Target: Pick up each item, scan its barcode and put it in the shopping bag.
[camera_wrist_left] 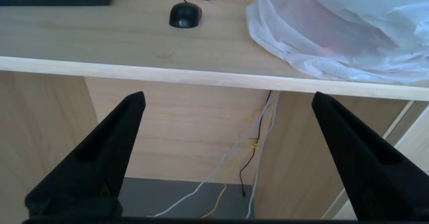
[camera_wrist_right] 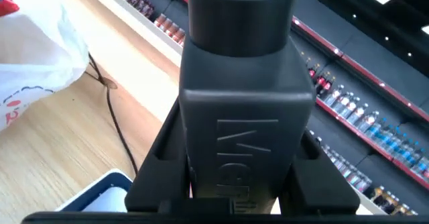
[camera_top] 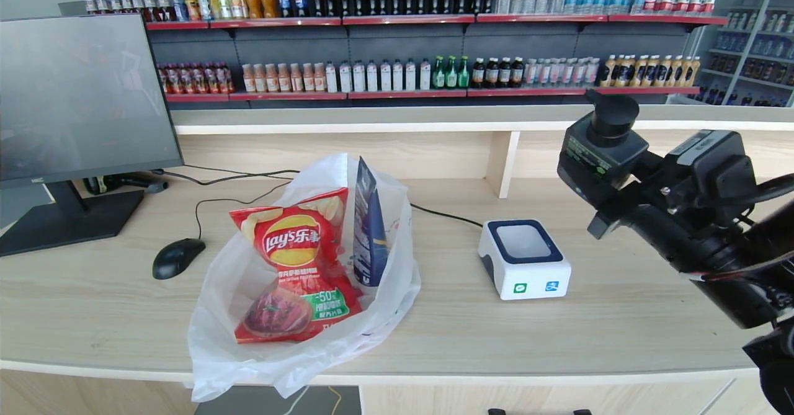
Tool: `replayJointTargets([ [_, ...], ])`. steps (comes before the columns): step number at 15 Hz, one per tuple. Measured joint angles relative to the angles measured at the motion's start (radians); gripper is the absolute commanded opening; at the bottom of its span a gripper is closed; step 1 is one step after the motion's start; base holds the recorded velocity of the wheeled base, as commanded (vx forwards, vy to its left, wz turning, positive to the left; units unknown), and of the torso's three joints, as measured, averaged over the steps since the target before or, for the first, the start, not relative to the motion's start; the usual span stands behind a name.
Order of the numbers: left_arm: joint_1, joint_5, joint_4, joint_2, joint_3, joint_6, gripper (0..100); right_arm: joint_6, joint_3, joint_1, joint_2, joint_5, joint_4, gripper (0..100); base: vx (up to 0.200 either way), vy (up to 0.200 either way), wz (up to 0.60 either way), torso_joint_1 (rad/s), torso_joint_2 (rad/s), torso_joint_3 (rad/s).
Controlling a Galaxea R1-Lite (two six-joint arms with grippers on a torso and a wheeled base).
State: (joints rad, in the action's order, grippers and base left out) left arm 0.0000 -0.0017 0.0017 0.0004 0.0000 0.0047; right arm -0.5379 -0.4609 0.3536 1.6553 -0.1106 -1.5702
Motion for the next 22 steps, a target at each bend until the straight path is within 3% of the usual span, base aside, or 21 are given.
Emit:
replayJointTargets([
  [2, 0.000, 0.000, 0.000, 0.000, 0.000, 0.000, 100, 0.152, 0.087, 0.021, -0.061, 0.111, 0.001, 0, 0.000, 0.000, 0.00, 0.000, 0.00, 0.000],
  [5, 0.000, 0.000, 0.000, 0.000, 0.000, 0.000, 100, 0.419, 0.231, 0.023, -0.140, 0.156, 0.001, 0, 0.000, 0.000, 0.00, 0.000, 0.00, 0.000],
  [8, 0.000, 0.000, 0.000, 0.000, -0.001, -0.003, 100, 0.433, 0.254, 0.019, -0.164, 0.152, 0.000, 0, -0.200, 0.000, 0.00, 0.004, 0.00, -0.001],
  [11, 0.000, 0.000, -0.001, 0.000, -0.001, -0.001, 100, 0.448, 0.248, 0.031, -0.157, 0.110, -0.001, 0, 0.000, 0.000, 0.00, 0.000, 0.00, 0.000],
  [13, 0.000, 0.000, 0.000, 0.000, -0.001, -0.001, 100, 0.524, 0.229, 0.021, -0.149, 0.050, -0.002, 0, 0.000, 0.200, 0.00, 0.003, -0.01, 0.005],
  [22, 0.000, 0.000, 0.000, 0.000, -0.001, -0.004, 100, 0.561, 0.161, 0.087, -0.067, 0.038, 0.001, 0, 0.000, 0.200, 0.00, 0.007, 0.00, 0.002],
])
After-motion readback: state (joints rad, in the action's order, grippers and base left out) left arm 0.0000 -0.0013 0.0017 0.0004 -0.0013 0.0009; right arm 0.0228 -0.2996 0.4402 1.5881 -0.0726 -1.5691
